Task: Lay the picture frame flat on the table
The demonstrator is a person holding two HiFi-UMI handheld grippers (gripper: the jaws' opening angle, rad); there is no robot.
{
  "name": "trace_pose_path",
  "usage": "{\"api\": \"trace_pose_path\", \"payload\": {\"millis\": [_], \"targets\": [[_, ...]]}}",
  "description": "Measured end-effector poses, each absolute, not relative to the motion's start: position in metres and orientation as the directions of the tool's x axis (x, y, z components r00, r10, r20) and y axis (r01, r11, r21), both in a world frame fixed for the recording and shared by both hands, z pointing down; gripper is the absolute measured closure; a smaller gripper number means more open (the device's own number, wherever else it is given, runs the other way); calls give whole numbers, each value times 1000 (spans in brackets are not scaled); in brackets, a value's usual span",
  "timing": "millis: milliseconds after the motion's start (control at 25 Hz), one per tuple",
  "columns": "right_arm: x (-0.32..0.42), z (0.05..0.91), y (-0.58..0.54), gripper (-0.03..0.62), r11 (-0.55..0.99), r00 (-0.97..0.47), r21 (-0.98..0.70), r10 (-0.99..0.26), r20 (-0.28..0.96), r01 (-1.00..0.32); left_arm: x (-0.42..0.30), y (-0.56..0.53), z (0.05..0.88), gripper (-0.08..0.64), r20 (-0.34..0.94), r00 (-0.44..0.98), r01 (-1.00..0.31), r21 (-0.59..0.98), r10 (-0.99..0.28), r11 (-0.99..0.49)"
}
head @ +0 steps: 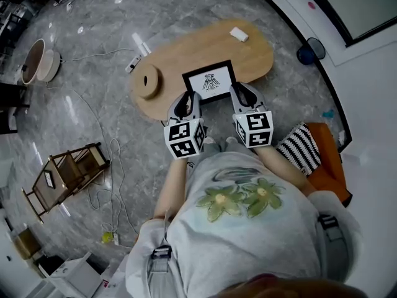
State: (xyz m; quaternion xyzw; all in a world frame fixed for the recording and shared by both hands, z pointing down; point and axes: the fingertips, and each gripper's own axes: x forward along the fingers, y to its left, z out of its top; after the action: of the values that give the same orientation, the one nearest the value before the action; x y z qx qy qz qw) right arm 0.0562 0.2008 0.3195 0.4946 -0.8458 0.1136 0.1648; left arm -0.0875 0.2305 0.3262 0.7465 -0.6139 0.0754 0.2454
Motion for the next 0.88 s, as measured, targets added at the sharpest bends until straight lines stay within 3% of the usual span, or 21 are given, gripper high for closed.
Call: {"api": "trace_pose_path", "payload": {"millis": [880], "targets": [[42,333,188,520,431,-405,-25,-824,395,-902,-104,209,341,460,410,303,-937,295,-860,-189]]}}
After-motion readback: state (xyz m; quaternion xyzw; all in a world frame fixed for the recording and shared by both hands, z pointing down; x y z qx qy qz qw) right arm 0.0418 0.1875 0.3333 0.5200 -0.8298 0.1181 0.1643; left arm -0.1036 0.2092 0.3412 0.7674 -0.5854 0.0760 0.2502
